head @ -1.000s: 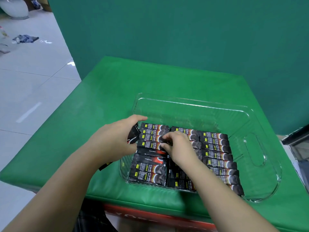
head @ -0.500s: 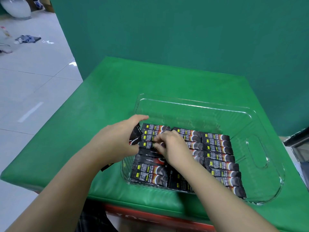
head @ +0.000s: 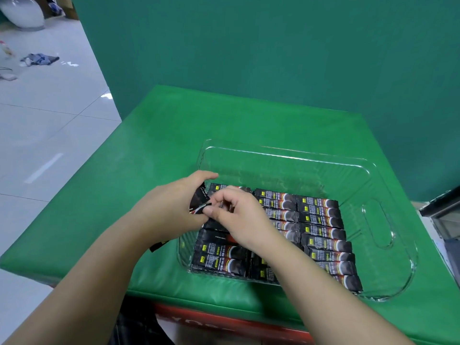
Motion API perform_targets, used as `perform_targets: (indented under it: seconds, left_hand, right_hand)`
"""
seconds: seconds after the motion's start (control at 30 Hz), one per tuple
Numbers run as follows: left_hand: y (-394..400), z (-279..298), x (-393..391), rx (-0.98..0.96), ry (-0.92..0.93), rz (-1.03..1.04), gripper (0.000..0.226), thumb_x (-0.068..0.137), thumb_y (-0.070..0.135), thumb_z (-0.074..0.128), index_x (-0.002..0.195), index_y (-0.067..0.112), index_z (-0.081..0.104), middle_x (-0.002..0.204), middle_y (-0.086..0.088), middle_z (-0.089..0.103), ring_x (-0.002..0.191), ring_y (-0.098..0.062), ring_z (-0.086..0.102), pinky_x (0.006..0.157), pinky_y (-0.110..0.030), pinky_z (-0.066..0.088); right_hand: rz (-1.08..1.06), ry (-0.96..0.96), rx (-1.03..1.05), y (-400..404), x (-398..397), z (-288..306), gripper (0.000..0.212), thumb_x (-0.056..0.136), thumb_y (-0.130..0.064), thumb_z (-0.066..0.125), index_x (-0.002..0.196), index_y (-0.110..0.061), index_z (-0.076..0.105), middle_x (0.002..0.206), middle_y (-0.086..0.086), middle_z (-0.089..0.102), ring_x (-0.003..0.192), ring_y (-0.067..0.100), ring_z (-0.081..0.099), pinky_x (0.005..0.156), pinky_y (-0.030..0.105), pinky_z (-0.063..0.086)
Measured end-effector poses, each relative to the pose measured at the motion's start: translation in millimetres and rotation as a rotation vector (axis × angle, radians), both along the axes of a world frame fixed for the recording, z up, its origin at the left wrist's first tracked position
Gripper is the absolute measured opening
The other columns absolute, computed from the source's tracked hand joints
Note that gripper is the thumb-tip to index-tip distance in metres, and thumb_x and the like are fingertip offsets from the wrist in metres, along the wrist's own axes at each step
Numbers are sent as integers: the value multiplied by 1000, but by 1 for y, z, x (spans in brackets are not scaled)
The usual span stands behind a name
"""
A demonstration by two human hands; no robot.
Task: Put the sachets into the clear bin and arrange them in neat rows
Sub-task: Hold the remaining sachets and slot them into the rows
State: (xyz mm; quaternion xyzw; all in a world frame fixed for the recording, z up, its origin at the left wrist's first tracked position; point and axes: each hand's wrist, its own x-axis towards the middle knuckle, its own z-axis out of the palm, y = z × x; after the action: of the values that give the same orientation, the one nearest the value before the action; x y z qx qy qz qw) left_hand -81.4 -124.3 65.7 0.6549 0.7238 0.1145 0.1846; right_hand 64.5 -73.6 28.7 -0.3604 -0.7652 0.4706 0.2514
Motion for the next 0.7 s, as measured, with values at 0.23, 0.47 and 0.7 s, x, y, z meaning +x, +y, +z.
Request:
perform_targets:
  seconds: [0.23, 0.47, 0.7]
  left_hand:
    - [0, -1, -2, -42, 4, -6, 77, 83, 34, 69, 140, 52, 20, 107, 14, 59, 67, -8, 52, 62, -28, 43]
    - [1, -3, -2, -24, 38, 2, 72, 86, 30, 64, 139, 52, 20, 100, 10, 60, 67, -3, 53, 65, -29, 49]
    - [1, -1, -1, -31, 35, 2, 72, 86, 30, 64, 139, 52, 21, 104, 10, 60, 68, -2, 53, 65, -28, 49]
  right_hand:
    - [-229, 52, -140, 25, 39, -8, 11, 92, -15, 56, 82, -19, 59, 72, -8, 54, 59, 2, 46, 61, 19, 38]
    - [-404, -48, -204, 36, 70, -38, 11, 89, -11, 62, 97, -19, 64, 65, -3, 52, 48, 4, 40, 49, 13, 35]
    - [-329, -296, -161, 25, 42, -56, 4, 89, -21, 64, 93, -20, 64, 80, -5, 61, 69, 9, 55, 62, 20, 47]
